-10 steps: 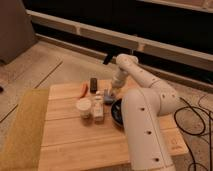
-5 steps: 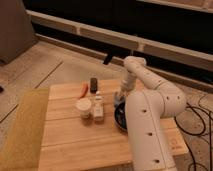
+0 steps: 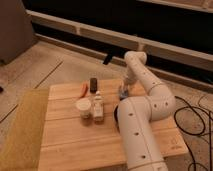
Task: Wipe the white sponge on the table
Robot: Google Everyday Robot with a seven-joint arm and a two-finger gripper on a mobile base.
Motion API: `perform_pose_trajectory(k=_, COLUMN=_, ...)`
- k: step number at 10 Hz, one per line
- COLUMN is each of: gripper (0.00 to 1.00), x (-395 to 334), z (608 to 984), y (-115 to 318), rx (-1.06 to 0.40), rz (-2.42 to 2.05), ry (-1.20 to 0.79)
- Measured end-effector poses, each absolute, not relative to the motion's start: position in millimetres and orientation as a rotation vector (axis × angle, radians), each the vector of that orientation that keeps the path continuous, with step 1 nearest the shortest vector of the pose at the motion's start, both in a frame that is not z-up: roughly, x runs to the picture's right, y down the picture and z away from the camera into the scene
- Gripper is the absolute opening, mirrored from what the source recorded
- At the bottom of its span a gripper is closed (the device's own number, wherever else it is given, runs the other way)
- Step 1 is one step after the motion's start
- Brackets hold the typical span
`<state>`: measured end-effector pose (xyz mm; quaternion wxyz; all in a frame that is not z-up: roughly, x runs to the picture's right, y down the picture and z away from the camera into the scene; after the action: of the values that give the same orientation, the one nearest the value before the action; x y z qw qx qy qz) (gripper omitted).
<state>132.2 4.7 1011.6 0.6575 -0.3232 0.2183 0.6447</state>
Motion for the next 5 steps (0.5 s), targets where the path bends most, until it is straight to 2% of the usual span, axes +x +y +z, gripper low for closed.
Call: perform_pose_trajectory(k=5, gripper=0.00, x=51.2, z=1023.8, y=-3.7, rx=-0.808, rz=1.374, ry=0.336)
